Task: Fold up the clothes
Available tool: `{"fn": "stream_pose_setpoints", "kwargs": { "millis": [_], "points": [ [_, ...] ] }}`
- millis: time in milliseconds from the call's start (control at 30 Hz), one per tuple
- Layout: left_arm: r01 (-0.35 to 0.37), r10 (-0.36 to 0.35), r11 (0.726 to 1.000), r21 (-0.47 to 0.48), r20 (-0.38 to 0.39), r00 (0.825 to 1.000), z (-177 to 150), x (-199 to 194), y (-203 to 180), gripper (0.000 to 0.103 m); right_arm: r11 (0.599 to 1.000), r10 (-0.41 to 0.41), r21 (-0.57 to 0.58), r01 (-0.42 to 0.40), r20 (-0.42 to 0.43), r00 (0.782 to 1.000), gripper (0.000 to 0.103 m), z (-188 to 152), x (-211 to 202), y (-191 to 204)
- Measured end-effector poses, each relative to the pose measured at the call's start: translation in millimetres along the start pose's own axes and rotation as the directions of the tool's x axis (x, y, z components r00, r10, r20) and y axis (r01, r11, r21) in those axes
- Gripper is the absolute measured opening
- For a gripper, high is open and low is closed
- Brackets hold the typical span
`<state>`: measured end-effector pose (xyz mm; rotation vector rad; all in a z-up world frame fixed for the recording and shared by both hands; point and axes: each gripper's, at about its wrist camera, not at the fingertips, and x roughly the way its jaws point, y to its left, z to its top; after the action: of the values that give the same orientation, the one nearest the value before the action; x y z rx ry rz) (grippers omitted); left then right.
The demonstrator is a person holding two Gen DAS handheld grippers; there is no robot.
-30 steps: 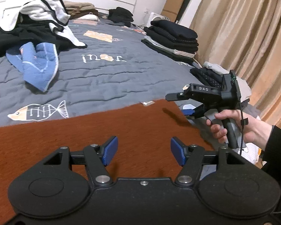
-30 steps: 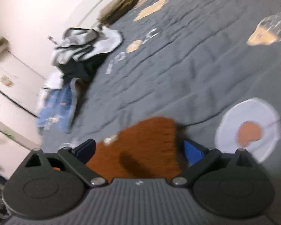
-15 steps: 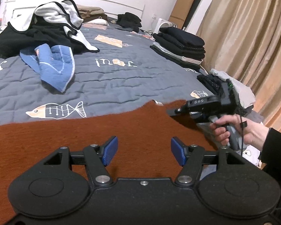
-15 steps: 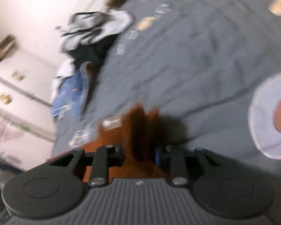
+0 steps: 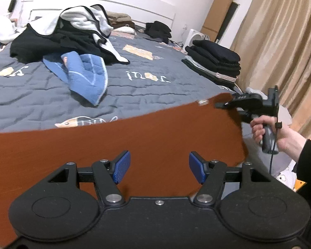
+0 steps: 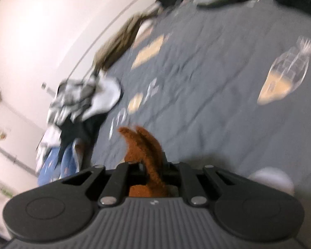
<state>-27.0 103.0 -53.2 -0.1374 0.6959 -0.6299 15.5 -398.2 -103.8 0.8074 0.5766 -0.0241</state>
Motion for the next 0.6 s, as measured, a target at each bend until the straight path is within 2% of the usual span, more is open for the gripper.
{"fn": "stream_pose_setpoints", "kwargs": {
  "millis": [100,167,267,367,467,533,600],
  "points": [
    [-0.025,0.025,1.000,-0.015,-0.001,1.000,-1,-3,10,0.062,0.999,-0.050,0.015,0.050,0.025,0.998,0.011,15,0,-13],
    [-0.045,0.044,0.999,-0.027,-0.008,0.999,-3,-3,17,0.062,0.995,-0.101,0.018,0.101,-0.030,0.994,0.014,16,10,-19],
    [-0.077,0.076,0.996,-0.035,-0.019,0.997,-5,-2,25,0.062,0.971,-0.239,-0.003,0.239,-0.081,0.968,0.024,13,19,-20],
    [-0.101,0.101,0.993,-0.052,-0.012,0.995,-5,-4,31,0.062,0.957,-0.286,-0.047,0.285,-0.022,0.958,0.032,14,5,-9],
    [-0.121,0.122,0.990,-0.070,0.002,0.993,-5,-7,35,0.062,0.963,-0.263,-0.045,0.265,0.045,0.964,0.039,15,-18,5],
    [-0.124,0.125,0.989,-0.082,0.004,0.992,-5,-8,37,0.067,0.972,-0.223,-0.068,0.226,0.045,0.974,0.044,9,-30,17],
    [-0.128,0.130,0.987,-0.098,0.010,0.991,-6,-10,38,0.069,0.977,-0.180,-0.110,0.182,0.026,0.983,0.055,-4,-37,34]
  ]
}}
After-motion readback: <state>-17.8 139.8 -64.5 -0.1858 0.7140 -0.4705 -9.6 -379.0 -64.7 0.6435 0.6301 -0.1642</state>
